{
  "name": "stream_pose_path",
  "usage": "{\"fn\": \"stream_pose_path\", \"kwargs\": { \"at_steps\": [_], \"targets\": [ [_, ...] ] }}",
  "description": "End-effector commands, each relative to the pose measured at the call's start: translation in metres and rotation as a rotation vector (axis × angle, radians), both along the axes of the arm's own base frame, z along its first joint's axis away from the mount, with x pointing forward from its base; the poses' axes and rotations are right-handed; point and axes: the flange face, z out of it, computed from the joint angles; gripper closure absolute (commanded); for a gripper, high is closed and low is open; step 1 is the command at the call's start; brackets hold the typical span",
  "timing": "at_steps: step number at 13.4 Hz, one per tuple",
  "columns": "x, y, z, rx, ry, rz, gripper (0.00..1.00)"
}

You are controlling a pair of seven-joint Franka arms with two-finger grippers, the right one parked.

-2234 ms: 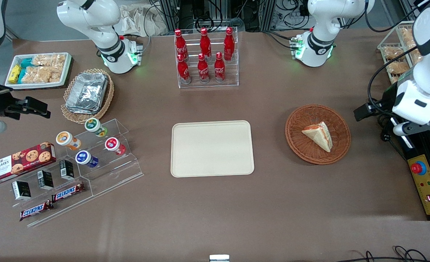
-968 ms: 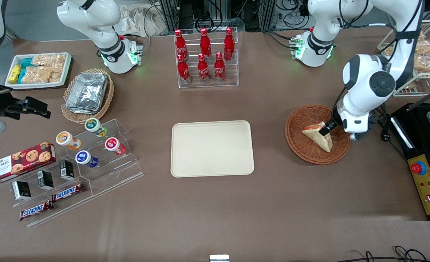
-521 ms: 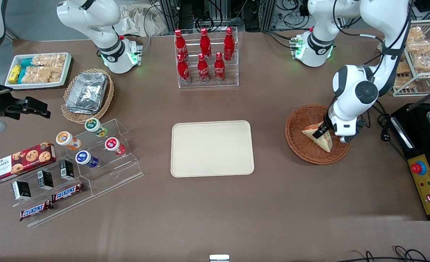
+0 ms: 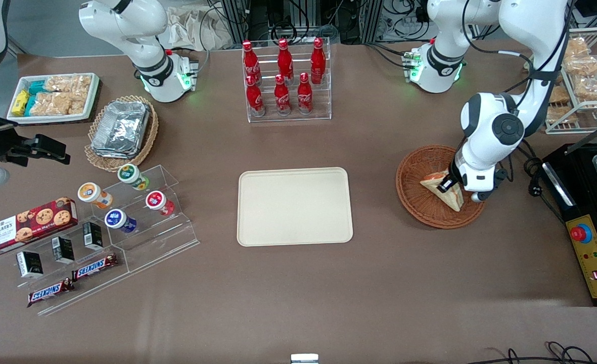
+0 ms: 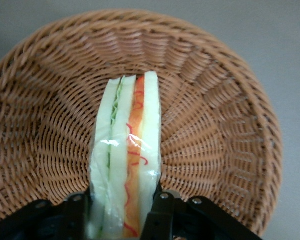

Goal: Place sandwich from basket to tray
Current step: 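Lower the left gripper and grasp the wrapped sandwich in the basket, then lift the sandwich out of the basket toward the beige tray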

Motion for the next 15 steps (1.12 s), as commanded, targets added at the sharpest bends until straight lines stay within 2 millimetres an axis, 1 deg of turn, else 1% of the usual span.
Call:
{"fn": "stream_pose_path", "kwargs": {
  "at_steps": [1,2,4,6,7,8,9,10,11,12,13,14,15],
  "targets": [
    [0.01,0.004,0.057,0.011,0.048,-0.122,1.0],
    [0.018,0.005,0.079,0.011,0.056,-0.154,1.0],
    [0.041,0.005,0.134,0.007,0.084,-0.222,1.0],
    [0.063,0.001,0.189,0.0,0.123,-0.251,1.0],
    [0.072,-0.002,0.215,-0.001,0.117,-0.262,1.0],
    [0.077,-0.006,0.237,-0.003,0.112,-0.269,1.0],
    [0.08,-0.012,0.252,-0.004,0.113,-0.295,1.0],
    [0.078,-0.034,0.263,-0.008,0.103,-0.382,1.0],
    [0.077,-0.056,0.279,-0.003,0.074,-0.434,1.0],
    [0.076,-0.069,0.288,-0.005,0.059,-0.456,1.0],
    [0.071,-0.094,0.29,-0.006,0.058,-0.508,1.0],
    [0.065,-0.117,0.286,-0.007,0.065,-0.554,1.0],
    [0.061,-0.134,0.281,-0.01,0.075,-0.578,1.0]
  ]
}}
